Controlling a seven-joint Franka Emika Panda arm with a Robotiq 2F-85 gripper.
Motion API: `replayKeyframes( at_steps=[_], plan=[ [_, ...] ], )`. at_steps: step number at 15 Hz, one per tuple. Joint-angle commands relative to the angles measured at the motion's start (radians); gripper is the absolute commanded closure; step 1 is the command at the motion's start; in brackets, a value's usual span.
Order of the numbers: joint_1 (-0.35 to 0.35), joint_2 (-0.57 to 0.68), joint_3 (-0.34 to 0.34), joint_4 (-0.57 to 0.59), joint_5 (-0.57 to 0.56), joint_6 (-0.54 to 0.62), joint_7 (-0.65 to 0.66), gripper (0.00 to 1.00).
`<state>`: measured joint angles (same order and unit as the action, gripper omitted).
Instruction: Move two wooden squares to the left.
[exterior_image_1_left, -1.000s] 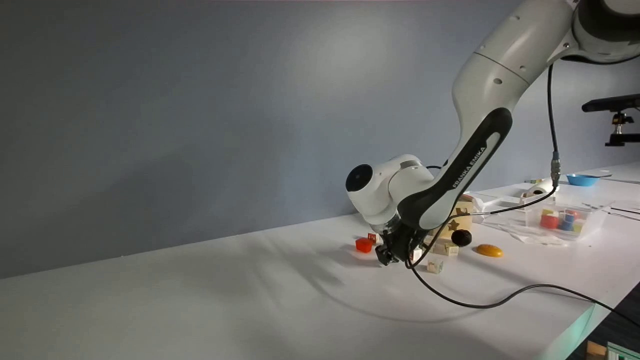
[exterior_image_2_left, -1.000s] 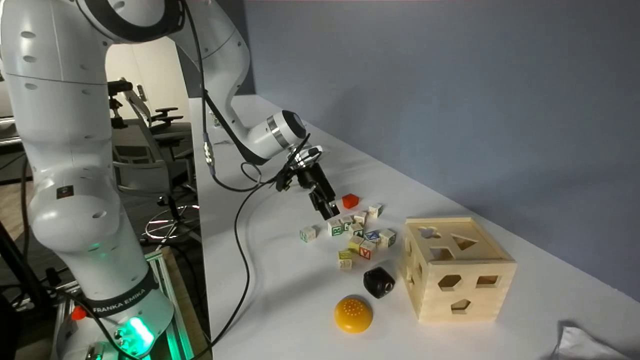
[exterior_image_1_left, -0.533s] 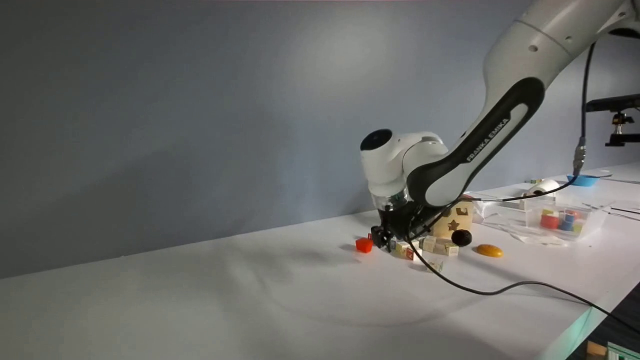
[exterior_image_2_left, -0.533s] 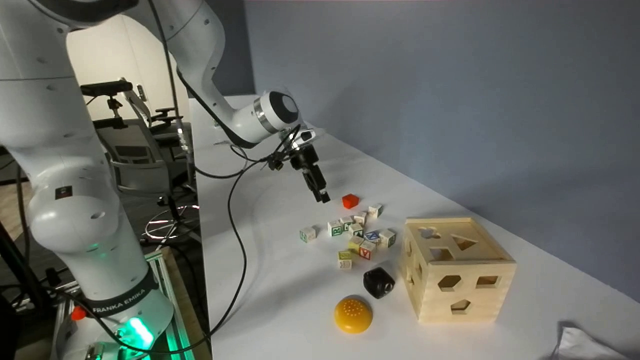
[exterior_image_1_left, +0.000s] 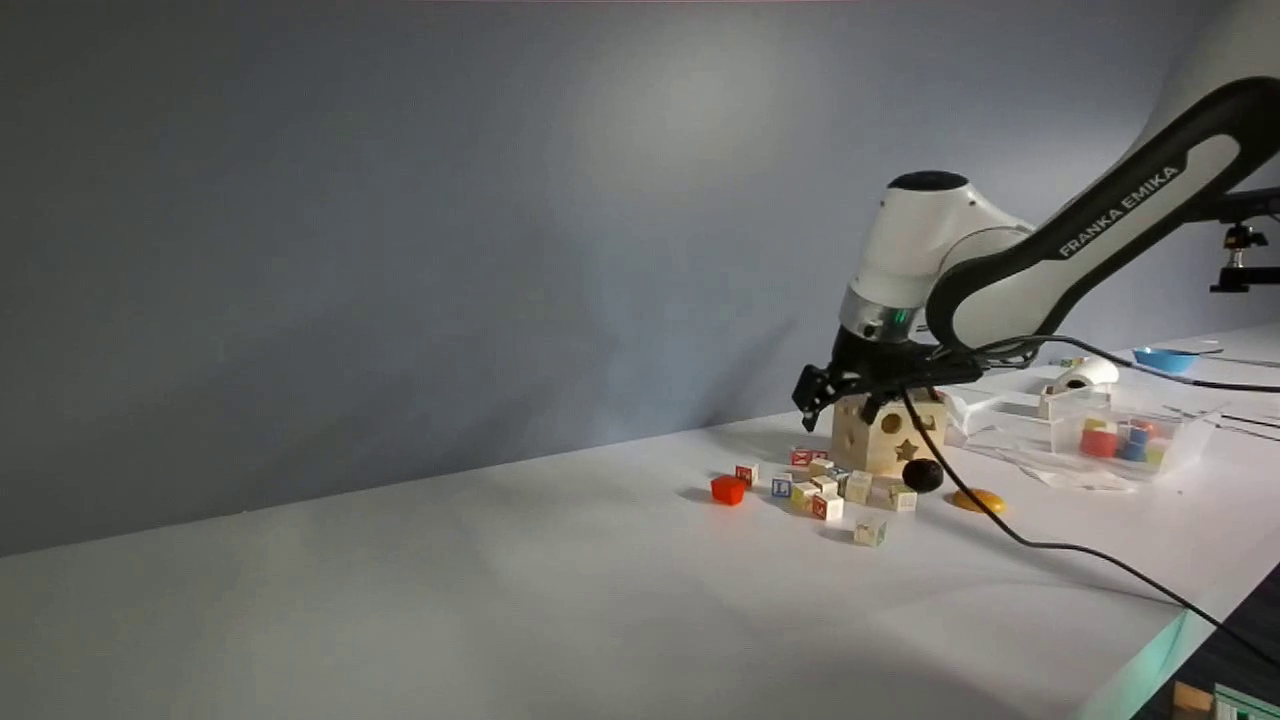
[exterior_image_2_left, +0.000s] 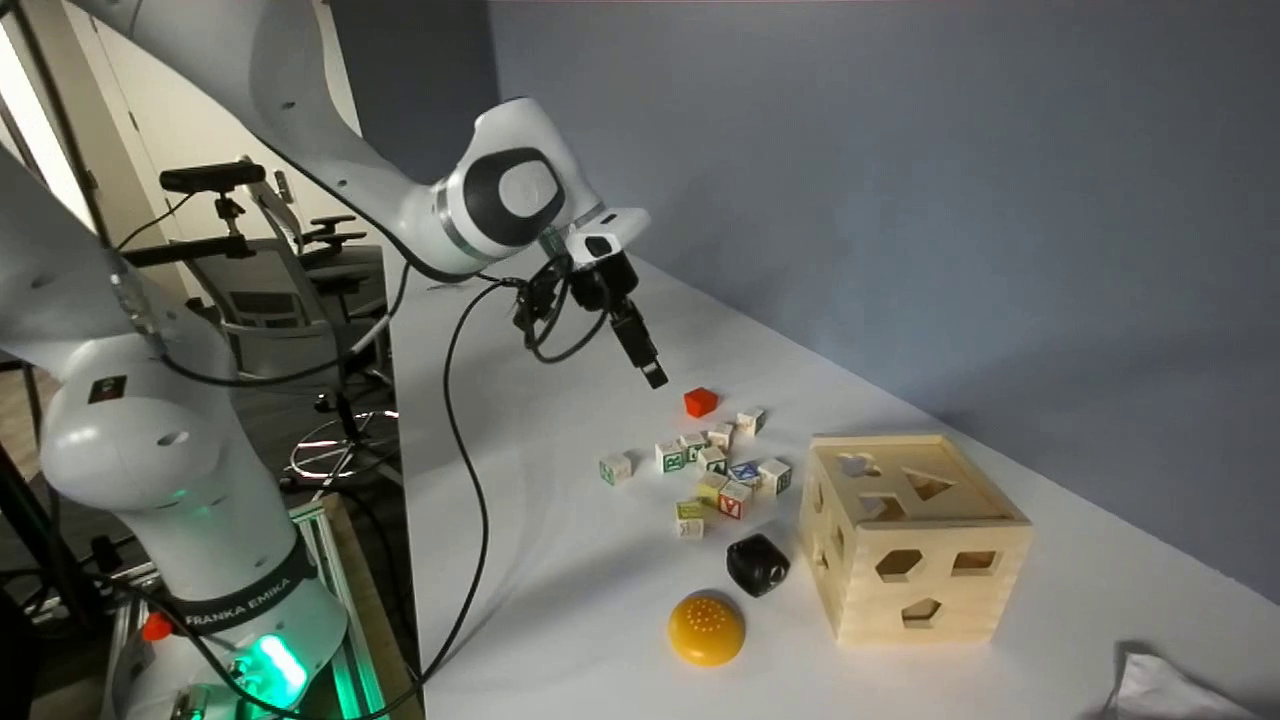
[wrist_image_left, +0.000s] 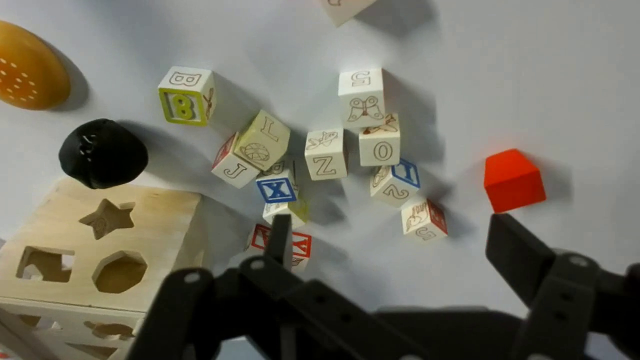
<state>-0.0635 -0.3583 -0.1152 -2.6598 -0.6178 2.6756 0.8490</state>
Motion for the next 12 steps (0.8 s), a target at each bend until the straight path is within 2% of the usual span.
replayKeyframes(
  at_steps=[1, 2, 4, 5, 7, 8, 12],
  plan=[
    [0.099, -0.066, -0.254, -0.107, 0.197, 0.158, -0.273, 0.00],
    [0.160, -0.080, -0.333, -0.116, 0.275, 0.145, -0.357, 0.00],
    [0.301, -0.103, -0.505, -0.083, 0.415, 0.050, -0.526, 0.00],
    [0.335, -0.133, -0.565, -0.068, 0.467, -0.029, -0.609, 0.00],
    [0.387, -0.127, -0.632, -0.004, 0.537, -0.182, -0.702, 0.00],
    [0.293, -0.082, -0.532, 0.025, 0.667, -0.239, -0.809, 0.00],
    [0.194, 0.028, -0.447, 0.146, 0.817, -0.403, -0.921, 0.00]
  ],
)
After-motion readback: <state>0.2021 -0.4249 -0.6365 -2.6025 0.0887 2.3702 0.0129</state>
